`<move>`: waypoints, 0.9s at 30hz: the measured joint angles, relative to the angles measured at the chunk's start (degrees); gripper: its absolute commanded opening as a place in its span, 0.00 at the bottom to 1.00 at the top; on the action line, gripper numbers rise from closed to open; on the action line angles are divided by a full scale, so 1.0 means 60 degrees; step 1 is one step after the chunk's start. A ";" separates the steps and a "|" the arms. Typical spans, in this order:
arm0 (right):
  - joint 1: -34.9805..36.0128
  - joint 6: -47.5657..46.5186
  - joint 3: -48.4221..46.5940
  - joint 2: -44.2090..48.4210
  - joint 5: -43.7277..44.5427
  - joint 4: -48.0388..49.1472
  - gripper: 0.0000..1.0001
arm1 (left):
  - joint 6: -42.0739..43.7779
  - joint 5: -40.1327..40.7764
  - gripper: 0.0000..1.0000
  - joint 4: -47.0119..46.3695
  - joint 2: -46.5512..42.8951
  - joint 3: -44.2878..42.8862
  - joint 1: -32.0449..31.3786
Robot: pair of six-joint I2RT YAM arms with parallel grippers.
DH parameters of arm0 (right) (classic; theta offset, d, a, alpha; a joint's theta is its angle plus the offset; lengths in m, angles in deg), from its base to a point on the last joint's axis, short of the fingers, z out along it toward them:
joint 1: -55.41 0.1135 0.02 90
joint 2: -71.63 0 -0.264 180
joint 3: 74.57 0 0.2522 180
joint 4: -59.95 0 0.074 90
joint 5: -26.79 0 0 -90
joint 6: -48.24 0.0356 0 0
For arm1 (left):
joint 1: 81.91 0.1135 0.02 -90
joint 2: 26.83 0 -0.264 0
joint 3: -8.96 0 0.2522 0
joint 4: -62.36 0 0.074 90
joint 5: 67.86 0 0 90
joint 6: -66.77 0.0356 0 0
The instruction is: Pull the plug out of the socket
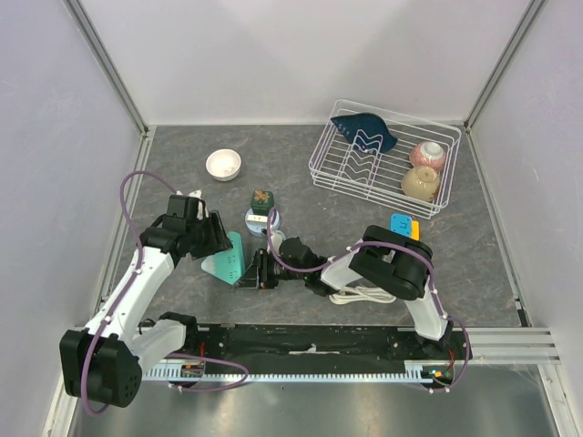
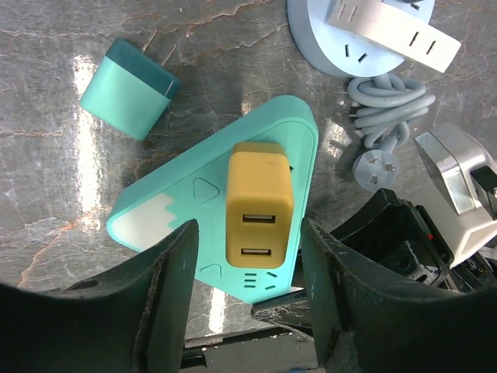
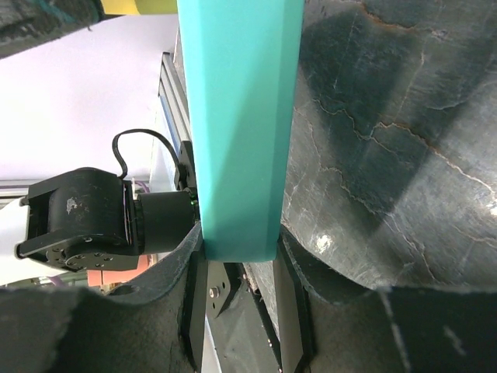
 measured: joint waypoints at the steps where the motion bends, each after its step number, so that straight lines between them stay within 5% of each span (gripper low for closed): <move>1: -0.0007 0.0000 0.0000 0.0000 -0.0015 0.0000 0.00 | 0.0000 0.0015 0.58 -0.0004 0.0018 0.0000 0.0000; 8: -0.0018 0.0007 0.0000 -0.0069 -0.0106 0.0084 0.00 | -0.0004 0.0113 0.53 -0.0018 0.0040 0.0000 0.0000; 11: -0.0018 0.0080 0.0004 -0.0189 -0.0131 0.0328 0.00 | 0.0004 0.0146 0.43 -0.0076 0.0142 0.0000 0.0000; 15: -0.0018 0.0259 0.0044 -0.0306 -0.0131 0.0627 0.00 | 0.0055 0.0058 0.02 -0.0237 0.0339 -0.0044 -0.0029; 27: -0.0015 0.0328 0.0226 -0.0306 -0.0007 0.0849 0.00 | 0.0069 0.0066 0.02 -0.0044 0.0270 -0.0076 -0.0066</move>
